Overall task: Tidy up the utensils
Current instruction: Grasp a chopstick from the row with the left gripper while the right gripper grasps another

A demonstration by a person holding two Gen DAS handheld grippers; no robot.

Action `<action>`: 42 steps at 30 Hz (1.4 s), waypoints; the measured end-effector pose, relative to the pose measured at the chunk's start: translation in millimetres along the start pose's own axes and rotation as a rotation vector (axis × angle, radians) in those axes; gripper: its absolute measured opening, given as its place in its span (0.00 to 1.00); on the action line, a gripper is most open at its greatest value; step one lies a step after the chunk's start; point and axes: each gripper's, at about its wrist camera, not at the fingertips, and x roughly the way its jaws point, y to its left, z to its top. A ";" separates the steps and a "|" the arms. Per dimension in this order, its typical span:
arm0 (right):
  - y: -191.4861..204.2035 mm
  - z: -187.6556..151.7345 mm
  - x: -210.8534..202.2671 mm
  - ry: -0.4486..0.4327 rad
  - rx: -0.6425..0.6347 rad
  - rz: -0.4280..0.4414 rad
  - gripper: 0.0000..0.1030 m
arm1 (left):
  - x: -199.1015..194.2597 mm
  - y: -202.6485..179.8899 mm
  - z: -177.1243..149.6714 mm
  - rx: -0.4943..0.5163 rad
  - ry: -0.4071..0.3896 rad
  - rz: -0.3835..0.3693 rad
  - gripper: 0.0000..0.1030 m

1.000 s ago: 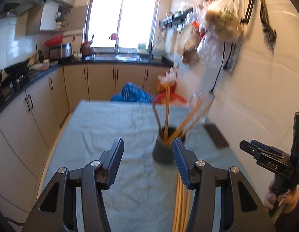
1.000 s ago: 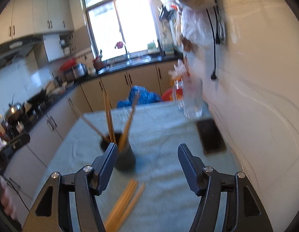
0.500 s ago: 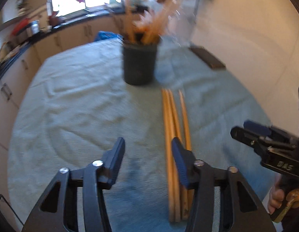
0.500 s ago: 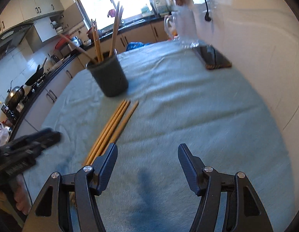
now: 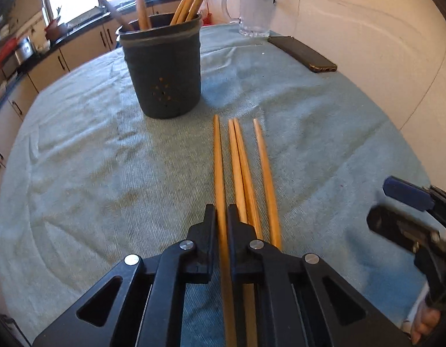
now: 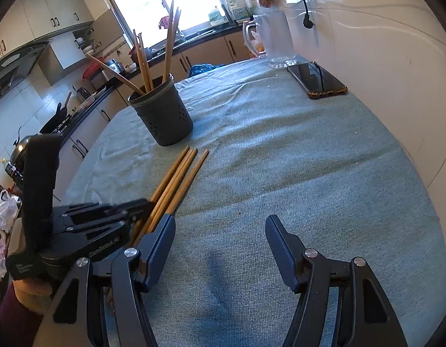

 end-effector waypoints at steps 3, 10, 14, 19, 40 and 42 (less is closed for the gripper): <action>4.7 0.5 2.5 0.022 -0.005 0.011 0.67 | 0.7 17.5 4.7 -0.109 0.027 -0.005 0.07; 26.7 15.9 15.1 0.067 -0.088 0.022 0.63 | -15.3 62.8 -18.3 -0.298 0.079 0.007 0.07; 40.2 29.4 43.6 0.119 -0.120 -0.002 0.43 | -19.0 76.2 -22.2 -0.362 0.103 -0.049 0.07; 43.0 39.2 77.4 0.193 -0.097 -0.039 0.36 | -17.2 79.3 -19.9 -0.374 0.093 -0.052 0.07; 35.4 56.5 77.4 0.310 -0.036 0.038 0.28 | -11.1 93.7 -16.6 -0.470 0.152 -0.119 0.06; 42.2 57.6 87.8 0.317 -0.035 0.026 0.28 | -8.3 93.4 -10.4 -0.452 0.153 -0.105 0.06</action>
